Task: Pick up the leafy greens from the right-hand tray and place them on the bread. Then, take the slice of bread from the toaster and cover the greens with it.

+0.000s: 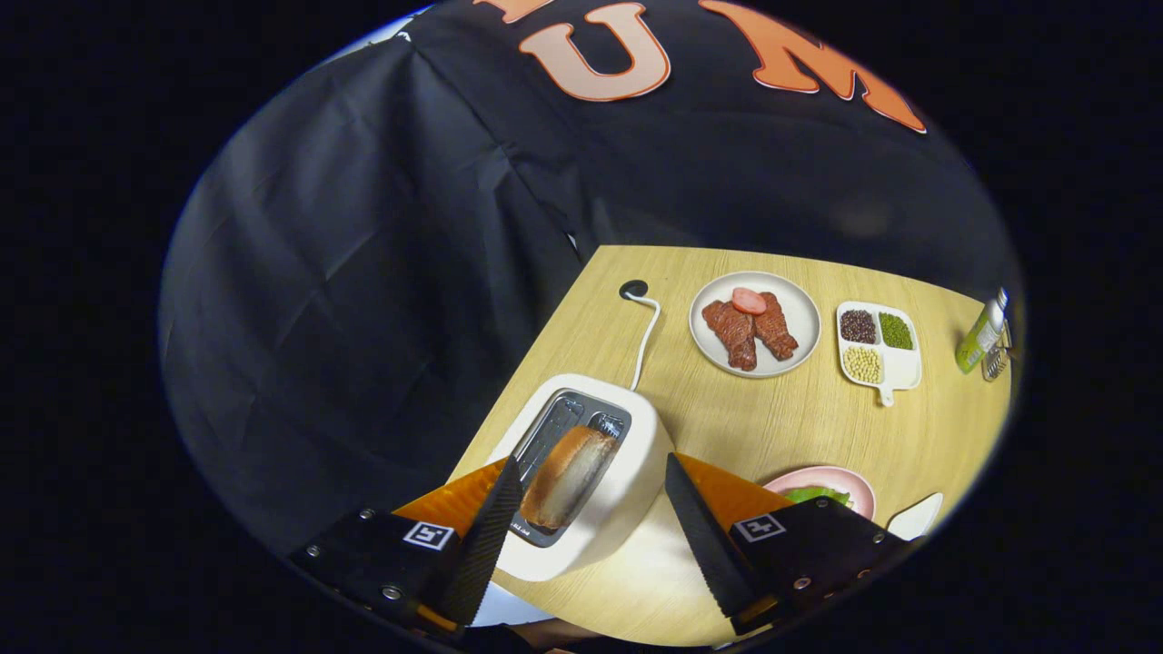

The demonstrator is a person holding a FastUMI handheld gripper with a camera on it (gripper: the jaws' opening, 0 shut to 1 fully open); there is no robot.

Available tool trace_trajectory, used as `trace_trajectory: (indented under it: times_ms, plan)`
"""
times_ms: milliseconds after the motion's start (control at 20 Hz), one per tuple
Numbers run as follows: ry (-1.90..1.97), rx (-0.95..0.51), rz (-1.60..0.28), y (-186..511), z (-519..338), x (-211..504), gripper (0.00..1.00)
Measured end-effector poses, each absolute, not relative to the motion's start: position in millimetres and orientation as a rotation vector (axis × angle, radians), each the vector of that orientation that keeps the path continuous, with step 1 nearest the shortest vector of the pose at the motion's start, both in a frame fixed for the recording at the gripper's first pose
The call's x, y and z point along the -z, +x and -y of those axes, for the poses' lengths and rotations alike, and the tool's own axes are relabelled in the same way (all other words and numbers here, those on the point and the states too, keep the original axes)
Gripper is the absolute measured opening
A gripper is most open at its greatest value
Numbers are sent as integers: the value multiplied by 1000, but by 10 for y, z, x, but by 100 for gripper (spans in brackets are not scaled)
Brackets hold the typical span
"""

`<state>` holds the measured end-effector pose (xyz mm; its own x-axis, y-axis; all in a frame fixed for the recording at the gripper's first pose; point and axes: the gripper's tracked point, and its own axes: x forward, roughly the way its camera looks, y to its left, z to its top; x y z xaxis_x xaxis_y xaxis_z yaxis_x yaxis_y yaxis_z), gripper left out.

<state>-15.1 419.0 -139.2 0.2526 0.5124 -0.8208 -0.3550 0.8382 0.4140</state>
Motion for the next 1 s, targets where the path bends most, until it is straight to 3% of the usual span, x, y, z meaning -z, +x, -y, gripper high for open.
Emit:
trace_trajectory:
  times_ms: [350, 800, 1000]
  plan:
    - [41, -567, -1276, -186, -4422, 1490, 84]
    - [19, -489, -1355, -226, -4425, 1619, 43]
    - [-24, -508, -1353, -290, -4449, 1655, 36]
